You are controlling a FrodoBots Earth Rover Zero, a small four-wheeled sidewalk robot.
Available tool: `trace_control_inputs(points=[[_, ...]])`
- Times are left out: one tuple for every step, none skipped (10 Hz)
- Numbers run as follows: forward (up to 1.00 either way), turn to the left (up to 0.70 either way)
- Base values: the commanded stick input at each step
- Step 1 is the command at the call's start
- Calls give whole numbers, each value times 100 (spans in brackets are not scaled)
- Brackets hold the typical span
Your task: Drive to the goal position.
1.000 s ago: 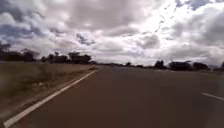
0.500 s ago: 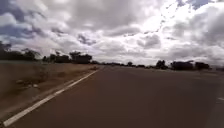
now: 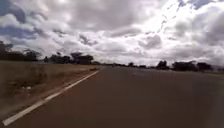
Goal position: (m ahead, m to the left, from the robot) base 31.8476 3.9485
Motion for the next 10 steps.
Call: trace_control_inputs(points=[[70,0],[70,0],[70,0],[70,0],[70,0],[70,0],[70,0],[70,0],[70,0],[70,0]])
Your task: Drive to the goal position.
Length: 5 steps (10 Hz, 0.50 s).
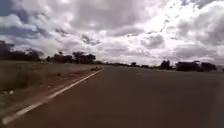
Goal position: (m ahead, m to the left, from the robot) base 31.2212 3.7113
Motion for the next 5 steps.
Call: trace_control_inputs(points=[[70,0],[70,0],[70,0],[70,0],[70,0]])
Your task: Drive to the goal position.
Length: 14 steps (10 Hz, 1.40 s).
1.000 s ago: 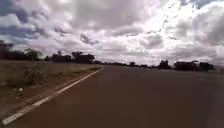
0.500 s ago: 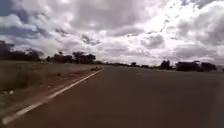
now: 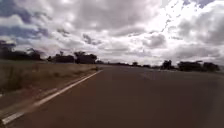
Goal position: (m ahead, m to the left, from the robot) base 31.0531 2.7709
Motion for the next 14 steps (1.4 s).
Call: trace_control_inputs(points=[[70,0],[70,0],[70,0],[70,0],[70,0],[70,0],[70,0],[70,0],[70,0],[70,0],[70,0],[70,0],[70,0],[70,0]])
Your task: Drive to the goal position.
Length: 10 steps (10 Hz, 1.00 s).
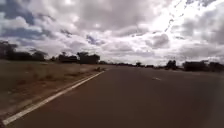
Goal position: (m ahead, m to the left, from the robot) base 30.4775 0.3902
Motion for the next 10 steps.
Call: trace_control_inputs(points=[[70,0],[70,0],[70,0],[70,0],[70,0],[70,0],[70,0],[70,0],[70,0],[70,0]])
